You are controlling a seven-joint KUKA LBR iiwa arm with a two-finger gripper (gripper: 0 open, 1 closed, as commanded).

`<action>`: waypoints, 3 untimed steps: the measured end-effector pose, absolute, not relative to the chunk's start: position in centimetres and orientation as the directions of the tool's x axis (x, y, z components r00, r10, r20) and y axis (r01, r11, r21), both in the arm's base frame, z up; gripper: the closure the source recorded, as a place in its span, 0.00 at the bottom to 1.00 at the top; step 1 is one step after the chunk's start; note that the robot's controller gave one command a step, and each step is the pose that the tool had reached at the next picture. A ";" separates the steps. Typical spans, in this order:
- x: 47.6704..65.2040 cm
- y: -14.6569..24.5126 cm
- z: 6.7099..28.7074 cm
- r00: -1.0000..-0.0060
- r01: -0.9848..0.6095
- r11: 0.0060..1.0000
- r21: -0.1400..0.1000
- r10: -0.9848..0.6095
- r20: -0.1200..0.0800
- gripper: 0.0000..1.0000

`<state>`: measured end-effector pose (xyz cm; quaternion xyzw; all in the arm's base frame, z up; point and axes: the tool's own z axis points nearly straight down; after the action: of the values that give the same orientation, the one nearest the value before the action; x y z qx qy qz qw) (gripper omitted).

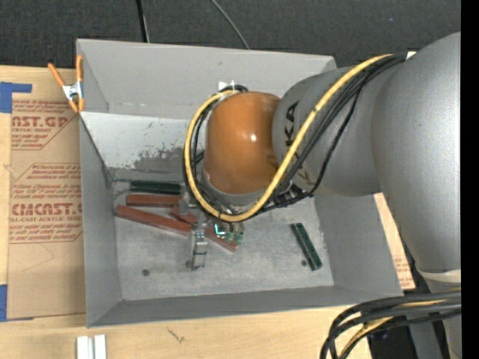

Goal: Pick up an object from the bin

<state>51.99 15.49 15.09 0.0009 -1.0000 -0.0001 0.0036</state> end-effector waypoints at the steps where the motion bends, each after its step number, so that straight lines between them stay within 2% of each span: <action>1: 52.2 15.4 15.5 -1.000 -0.001 1.000 0.001 -0.001 0.000 0.00; 3: 52.9 15.7 14.7 -1.000 -0.023 1.000 0.001 -0.023 -0.004 0.00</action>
Offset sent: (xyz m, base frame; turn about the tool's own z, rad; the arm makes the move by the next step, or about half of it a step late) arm 0.0653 -0.0025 -0.0809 -0.1719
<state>52.88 15.71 14.74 0.0116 -0.9999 -0.0005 -0.0019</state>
